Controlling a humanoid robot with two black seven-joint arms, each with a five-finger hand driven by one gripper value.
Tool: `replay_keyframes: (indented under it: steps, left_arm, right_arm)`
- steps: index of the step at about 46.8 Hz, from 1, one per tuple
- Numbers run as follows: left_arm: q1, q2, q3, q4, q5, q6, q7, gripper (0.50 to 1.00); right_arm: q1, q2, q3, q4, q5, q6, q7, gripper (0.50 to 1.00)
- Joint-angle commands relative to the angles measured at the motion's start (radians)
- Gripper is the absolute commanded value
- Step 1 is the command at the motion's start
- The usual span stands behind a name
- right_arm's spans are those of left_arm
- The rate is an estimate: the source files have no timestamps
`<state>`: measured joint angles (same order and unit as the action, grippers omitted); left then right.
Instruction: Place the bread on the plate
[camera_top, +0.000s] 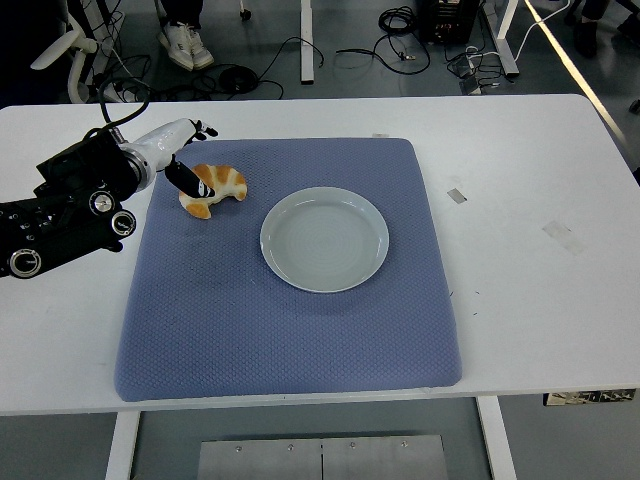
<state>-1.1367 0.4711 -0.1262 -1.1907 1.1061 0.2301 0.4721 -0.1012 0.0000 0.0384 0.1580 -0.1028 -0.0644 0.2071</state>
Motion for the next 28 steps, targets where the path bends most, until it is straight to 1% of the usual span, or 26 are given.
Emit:
replay_keyframes:
  steps: [1,12,18,28]
  left_arm:
    - [0.0,0.0,0.014,0.002,0.0,0.0,0.002,0.902]
    - [0.005,0.0,0.02,0.006,0.008,0.002,0.007,0.902]
    - [0.008,-0.002,0.02,0.019,0.029,0.002,0.006,0.886]
    - [0.021,-0.009,0.019,0.04,0.041,0.003,0.005,0.875]
  right_arm:
    - [0.0,0.0,0.0,0.0,0.0,0.0,0.0,1.0]
    - [0.0,0.0,0.0,0.0,0.0,0.0,0.0,1.0]
    - [0.0,0.0,0.0,0.0,0.0,0.0,0.0,1.0]
    - [0.0,0.0,0.0,0.0,0.0,0.0,0.0,1.0]
